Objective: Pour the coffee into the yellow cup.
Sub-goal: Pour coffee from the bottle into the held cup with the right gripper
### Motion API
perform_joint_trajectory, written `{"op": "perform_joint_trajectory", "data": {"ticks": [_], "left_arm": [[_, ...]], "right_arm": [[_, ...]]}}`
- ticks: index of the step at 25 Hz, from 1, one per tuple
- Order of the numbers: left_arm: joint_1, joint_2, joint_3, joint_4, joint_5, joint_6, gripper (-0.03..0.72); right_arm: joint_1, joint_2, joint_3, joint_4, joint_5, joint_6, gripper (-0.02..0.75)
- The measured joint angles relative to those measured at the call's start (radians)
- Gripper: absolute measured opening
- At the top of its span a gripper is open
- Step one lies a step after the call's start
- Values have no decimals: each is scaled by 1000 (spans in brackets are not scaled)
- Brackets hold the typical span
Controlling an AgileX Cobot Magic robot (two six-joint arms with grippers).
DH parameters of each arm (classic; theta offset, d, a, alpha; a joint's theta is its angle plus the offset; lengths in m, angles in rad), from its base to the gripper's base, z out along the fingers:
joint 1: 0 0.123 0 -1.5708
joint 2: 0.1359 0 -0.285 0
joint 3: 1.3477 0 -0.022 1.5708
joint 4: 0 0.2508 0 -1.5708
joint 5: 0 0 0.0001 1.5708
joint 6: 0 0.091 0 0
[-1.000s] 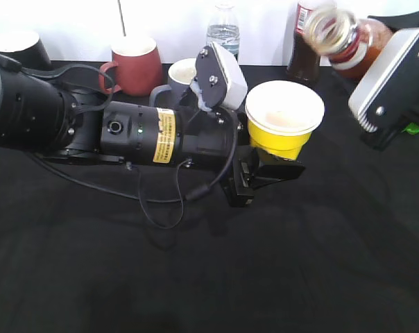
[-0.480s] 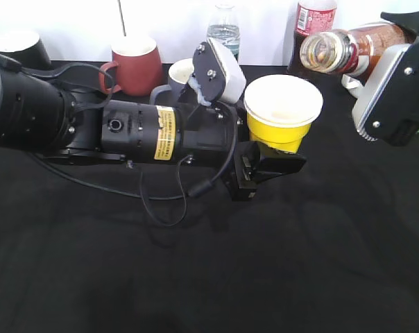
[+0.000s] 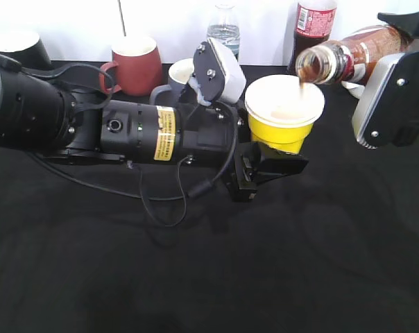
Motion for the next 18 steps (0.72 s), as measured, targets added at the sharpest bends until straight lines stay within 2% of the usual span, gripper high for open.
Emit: {"op": "perform_joint_trajectory", "data": {"ticks": [3, 18], "left_arm": [[0, 0, 0, 1, -1, 0, 447], [0, 0, 0, 3, -12, -1, 447]], "right_arm": [[0, 0, 0, 47, -1, -60, 537], [0, 0, 0, 49, -3, -157, 537]]}}
